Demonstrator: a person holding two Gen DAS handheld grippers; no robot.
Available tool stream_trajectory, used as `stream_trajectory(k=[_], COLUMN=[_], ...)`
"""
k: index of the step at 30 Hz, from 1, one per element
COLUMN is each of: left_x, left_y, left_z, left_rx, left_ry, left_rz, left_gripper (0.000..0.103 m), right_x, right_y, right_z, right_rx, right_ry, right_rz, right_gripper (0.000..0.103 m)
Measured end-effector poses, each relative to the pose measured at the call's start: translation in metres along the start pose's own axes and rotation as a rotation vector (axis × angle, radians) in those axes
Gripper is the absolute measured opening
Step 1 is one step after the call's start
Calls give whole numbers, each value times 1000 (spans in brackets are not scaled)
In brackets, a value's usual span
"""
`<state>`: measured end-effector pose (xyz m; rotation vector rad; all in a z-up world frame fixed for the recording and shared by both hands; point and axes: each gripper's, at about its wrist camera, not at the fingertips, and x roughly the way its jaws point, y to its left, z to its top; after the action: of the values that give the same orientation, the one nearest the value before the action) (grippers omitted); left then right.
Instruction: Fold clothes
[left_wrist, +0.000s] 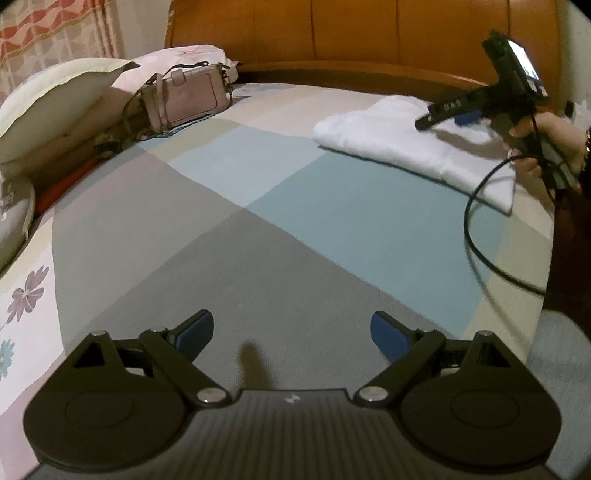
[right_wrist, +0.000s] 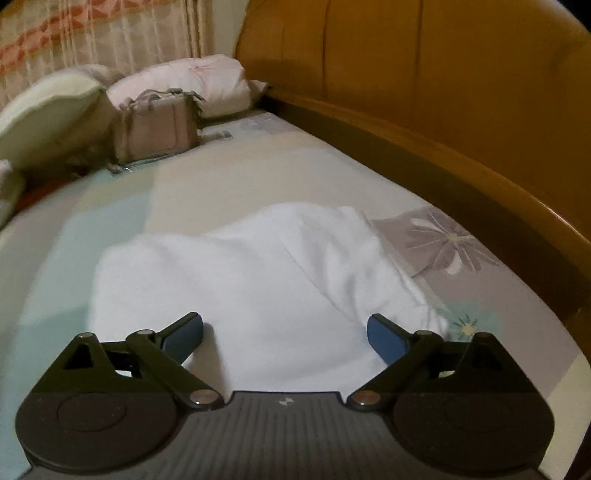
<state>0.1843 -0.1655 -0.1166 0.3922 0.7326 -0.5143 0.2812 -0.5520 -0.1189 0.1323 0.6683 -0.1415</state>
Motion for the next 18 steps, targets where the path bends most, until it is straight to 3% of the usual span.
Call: stream_trajectory(k=[5,11,14,18], left_x=[3,-3,-8,-18], left_y=[7,13,19,19], left_z=[2,-1,-4,-4], left_rx=[-28,-47,-70,-89], left_ry=[4,-1,-15,-56], left_rz=[17,22,38,50], left_gripper=[92,92,93,98], right_x=[-4,35,18,-29], right_y=[18,22,26,37], right_z=[19,29,33,15], right_rx=[-22,-45,-40,-74], right_ry=[-50,29,7,-19], right_rz=[69,-21,-62,66], right_gripper=[100,103,103,103])
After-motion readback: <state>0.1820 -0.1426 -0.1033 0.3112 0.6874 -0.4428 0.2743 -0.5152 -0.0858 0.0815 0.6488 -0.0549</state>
